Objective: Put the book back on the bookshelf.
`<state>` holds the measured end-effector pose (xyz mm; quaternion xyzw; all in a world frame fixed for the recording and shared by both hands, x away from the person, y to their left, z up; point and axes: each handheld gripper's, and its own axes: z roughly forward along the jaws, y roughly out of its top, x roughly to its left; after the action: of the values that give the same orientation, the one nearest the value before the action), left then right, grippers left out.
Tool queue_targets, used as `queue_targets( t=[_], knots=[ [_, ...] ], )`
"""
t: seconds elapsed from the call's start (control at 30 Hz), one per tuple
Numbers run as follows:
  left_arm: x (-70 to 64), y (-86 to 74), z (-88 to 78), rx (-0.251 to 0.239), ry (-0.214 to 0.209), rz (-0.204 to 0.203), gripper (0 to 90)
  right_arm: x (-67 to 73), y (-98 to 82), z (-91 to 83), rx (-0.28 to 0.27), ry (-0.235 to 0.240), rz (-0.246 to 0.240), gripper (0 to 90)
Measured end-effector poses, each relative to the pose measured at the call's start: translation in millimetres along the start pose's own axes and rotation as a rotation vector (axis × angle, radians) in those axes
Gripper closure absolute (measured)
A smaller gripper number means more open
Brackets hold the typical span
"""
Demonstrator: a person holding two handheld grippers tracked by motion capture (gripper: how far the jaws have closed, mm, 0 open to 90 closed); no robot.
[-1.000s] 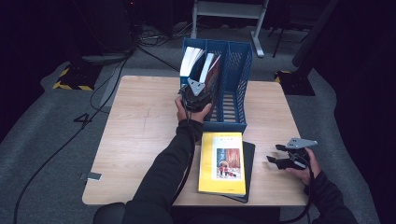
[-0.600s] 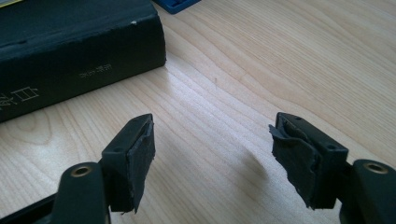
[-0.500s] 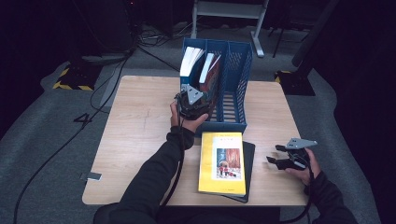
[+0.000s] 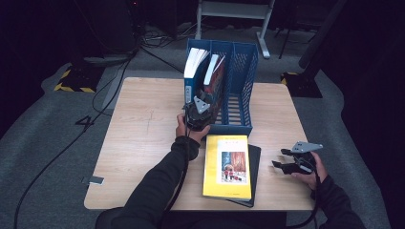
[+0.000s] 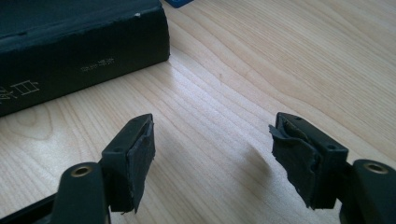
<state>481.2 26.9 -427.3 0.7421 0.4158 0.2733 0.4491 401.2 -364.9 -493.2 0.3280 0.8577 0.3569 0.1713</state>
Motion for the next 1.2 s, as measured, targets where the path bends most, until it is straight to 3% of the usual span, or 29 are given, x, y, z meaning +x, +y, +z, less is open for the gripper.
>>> queue_targets(
  t=[0.23, 0.47, 0.57, 0.67, 0.8, 0.87, 1.2],
  knots=[
    [2.6, 5.6, 11.3, 0.01, 0.023, -0.045, 67.3, 0.0, 0.2, -0.1, 0.0, -0.003, -0.003, 30.3],
    [1.1, 9.7, 19.8, 0.016, 0.054, -0.049, 66.9, 0.0, 0.5, -0.7, -0.005, -0.014, -0.005, 30.5],
    [0.7, 6.9, 16.8, 0.021, 0.038, -0.03, 64.0, -0.5, 0.4, -1.6, -0.008, -0.01, -0.002, 30.5],
    [0.5, 4.3, 7.4, 0.024, 0.02, 0.025, 54.9, 0.0, 0.8, -2.1, -0.005, -0.008, -0.002, 30.5],
    [2.1, -1.1, -10.4, 0.021, -0.031, 0.085, 45.6, 3.3, 4.2, -4.1, -0.004, -0.012, 0.0, 30.8],
    [4.3, -3.9, -18.3, 0.023, -0.065, 0.092, 42.9, 5.1, 6.0, -4.6, -0.008, -0.01, -0.002, 30.8],
    [8.0, -18.8, -45.5, 0.051, -0.13, 0.161, 39.0, 12.7, 11.2, -3.6, -0.008, 0.0, -0.02, 30.7]
  ],
)
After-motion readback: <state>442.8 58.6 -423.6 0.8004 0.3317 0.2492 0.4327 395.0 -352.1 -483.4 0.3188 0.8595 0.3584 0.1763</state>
